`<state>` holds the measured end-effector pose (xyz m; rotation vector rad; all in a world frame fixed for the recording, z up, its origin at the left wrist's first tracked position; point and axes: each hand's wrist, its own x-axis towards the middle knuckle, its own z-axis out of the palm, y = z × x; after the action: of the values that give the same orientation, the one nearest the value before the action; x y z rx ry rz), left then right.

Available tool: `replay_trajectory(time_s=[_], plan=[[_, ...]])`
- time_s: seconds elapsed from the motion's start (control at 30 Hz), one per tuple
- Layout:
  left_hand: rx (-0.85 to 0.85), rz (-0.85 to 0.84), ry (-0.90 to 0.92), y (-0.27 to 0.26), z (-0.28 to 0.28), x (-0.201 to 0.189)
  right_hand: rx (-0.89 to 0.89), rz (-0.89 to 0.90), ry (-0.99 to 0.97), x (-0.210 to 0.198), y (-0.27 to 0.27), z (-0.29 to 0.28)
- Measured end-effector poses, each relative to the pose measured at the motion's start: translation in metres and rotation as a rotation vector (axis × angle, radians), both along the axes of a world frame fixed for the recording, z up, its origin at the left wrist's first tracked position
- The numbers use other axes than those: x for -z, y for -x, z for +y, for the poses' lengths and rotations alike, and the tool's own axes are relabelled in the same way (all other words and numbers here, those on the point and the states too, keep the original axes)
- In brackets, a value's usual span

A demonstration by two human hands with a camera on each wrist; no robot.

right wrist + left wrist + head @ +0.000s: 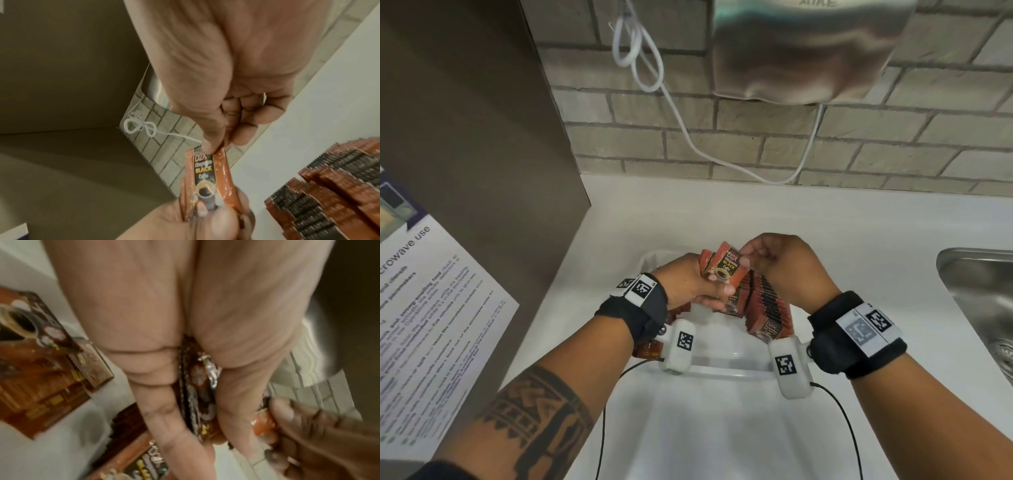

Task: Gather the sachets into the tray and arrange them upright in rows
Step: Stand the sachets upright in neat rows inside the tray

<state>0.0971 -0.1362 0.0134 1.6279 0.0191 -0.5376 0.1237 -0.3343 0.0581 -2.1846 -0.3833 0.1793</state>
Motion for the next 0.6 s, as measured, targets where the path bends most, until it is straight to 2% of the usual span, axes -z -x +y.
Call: replay_trajectory(time_s=[0.07,0.17,0.23,0.3,0.4,0.6], plan=[[0.006,-0.036,-0.212,-0.001,0.007,0.008,0.02,-0.046,0.035,-0.002,-0.002,0.003],[0.093,-0.028,-0.677,-0.003,0.018,0.013,-0.031,-0.109,0.229,0.004,-0.003,0.005],[0.21,0.028,-0.848,0.0,0.018,0.011,-0.072,-0.099,0.349,0.013,-0.002,0.009],[0.322,0.053,-0.888,0.005,0.011,0.005,-0.067,-0.104,0.443,0.024,-0.003,0.013],[0.432,0.044,-0.81,0.006,-0.004,0.007,-0.032,-0.095,0.537,0.033,0.0,0.017],[0.494,0.087,-0.854,-0.003,-0.029,0.021,-0.05,-0.051,0.641,0.042,-0.002,0.019]])
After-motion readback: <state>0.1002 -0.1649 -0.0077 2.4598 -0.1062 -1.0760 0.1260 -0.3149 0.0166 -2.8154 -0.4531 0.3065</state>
